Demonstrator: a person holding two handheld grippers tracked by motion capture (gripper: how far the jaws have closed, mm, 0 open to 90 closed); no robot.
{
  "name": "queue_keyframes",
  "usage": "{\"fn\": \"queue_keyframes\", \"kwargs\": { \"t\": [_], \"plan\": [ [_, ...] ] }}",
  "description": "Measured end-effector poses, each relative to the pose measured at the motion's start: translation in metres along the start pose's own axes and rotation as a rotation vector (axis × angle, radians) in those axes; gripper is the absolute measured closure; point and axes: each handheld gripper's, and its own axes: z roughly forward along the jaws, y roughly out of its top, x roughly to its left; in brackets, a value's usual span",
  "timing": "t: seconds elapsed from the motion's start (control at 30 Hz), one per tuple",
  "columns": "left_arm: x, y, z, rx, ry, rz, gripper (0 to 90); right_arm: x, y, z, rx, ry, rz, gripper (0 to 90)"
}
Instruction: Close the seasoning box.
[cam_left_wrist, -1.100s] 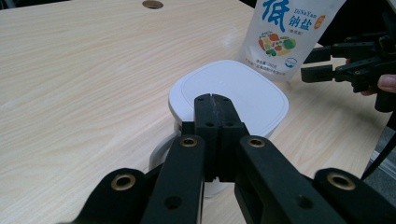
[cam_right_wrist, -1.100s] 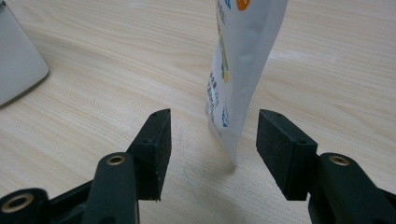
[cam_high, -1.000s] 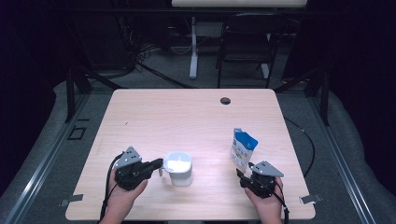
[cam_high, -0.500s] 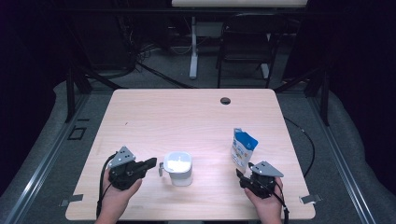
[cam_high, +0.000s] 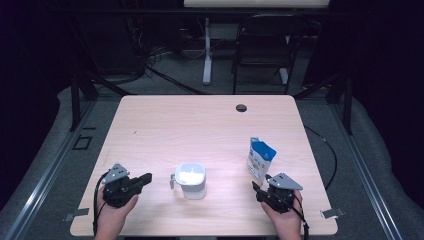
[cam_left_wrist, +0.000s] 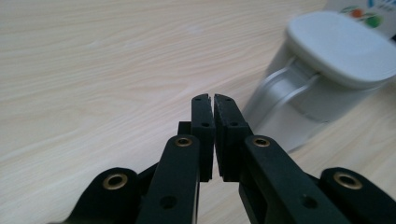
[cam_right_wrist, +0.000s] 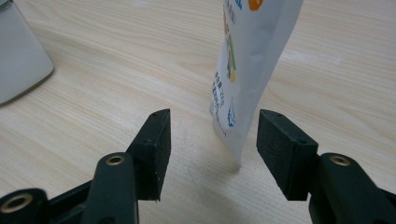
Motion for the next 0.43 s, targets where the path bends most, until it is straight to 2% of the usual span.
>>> {"fn": "queue_keyframes", "kwargs": {
  "t": [0.07,0.13,0.33,0.43],
  "plan": [
    [0.007,-0.005,0.001,0.009,0.016,-0.017,85.8,0.000,0.000,0.000,0.000,-0.001,-0.002,45.0],
    [0.013,-0.011,0.003,0.011,0.037,-0.038,79.3,0.000,0.000,0.000,0.001,0.000,-0.004,45.0],
    [0.023,-0.020,0.009,0.026,0.112,-0.040,58.8,-0.001,-0.002,-0.001,0.004,-0.020,-0.006,44.9],
    [0.028,-0.023,0.009,0.032,0.126,-0.051,53.1,-0.001,-0.005,-0.001,0.010,-0.042,-0.024,43.8]
  ]
}}
